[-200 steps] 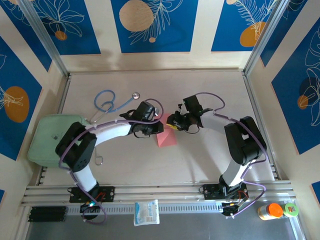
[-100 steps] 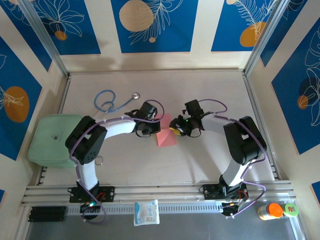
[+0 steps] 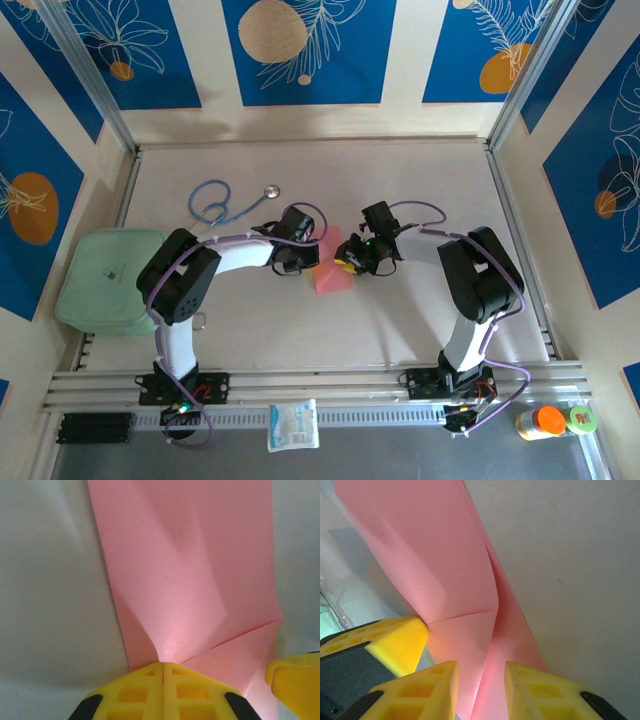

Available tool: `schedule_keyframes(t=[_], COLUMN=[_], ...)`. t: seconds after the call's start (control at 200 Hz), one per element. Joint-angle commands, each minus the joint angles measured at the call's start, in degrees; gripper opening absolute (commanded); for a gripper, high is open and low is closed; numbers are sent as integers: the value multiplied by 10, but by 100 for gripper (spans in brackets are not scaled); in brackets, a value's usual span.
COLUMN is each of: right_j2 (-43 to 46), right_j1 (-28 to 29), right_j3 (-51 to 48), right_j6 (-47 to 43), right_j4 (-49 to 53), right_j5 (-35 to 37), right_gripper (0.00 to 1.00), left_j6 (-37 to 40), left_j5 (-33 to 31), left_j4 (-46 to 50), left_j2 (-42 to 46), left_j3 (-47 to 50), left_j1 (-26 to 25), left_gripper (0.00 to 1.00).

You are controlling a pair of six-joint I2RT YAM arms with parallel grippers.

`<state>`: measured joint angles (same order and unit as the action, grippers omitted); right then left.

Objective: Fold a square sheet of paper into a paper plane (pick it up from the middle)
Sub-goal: Fold the triangle a second time at the center of the table, then turn over the paper at the center of the table.

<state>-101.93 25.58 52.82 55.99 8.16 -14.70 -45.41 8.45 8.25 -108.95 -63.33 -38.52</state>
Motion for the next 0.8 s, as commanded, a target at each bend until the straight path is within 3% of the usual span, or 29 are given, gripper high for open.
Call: schedule_keyframes(t=[0.0,0.795], right_j2=[-12,-22], right_j1=[6,17], right_j3=[18,-5], right_j6=[6,-3], right_j4=[7,-67], right_j5=[0,-59], right_gripper=[30,23], left_j6=[-12,-26], left_j5=[-8,9], left_j4=[6,-3], left_j2=[-15,-2], left_j3=[20,24], left_j1=[5,6], left_gripper=[0,1])
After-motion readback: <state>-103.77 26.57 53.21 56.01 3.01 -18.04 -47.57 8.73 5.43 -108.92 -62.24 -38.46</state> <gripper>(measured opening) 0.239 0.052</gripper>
